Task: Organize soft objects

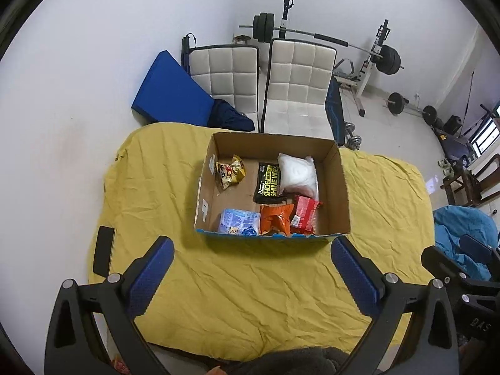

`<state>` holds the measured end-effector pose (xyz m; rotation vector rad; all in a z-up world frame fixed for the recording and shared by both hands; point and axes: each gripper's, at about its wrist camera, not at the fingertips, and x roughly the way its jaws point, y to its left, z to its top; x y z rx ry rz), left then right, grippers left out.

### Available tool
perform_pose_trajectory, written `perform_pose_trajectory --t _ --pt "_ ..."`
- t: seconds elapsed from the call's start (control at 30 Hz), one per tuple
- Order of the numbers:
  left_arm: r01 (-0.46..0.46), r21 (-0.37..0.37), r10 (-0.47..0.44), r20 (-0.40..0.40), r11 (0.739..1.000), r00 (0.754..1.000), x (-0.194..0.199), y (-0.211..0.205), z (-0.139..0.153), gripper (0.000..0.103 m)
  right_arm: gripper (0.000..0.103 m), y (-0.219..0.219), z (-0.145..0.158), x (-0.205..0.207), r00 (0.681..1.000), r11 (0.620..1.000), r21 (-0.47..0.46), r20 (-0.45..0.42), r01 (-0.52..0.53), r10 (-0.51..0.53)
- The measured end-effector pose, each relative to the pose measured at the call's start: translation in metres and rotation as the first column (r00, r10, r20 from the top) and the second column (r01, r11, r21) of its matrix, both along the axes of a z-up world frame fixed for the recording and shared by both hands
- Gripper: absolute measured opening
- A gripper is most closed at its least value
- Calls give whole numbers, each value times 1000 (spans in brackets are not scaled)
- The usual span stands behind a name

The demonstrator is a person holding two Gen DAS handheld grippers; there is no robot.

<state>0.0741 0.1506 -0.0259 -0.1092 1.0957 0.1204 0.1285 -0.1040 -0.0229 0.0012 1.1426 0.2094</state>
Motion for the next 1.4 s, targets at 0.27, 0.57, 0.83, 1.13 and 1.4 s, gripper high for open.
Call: perform_pose_trajectory --t 0.27,0.57,0.83,1.13,1.4 --pt "-2 0 2 44 1000 999 -16 -3 17 103 103 -3 20 -11 999 1000 2 33 0 0" --pt "-24 3 24 84 1000 996 -19 -1 22 103 103 -4 26 -11 998 1000 -8 57 17 -16" --pt "-10 8 10 79 1000 997 -21 -4 22 103 103 -3 27 -9 998 1000 -15 61 19 -18" --pt "-25 21 23 97 999 995 -26 -3 25 103 103 1 30 -11 997 999 -32 71 23 -20" --pt "-27 25 24 96 999 995 -29 -4 25 103 103 0 34 -14 995 999 -40 91 33 -30"
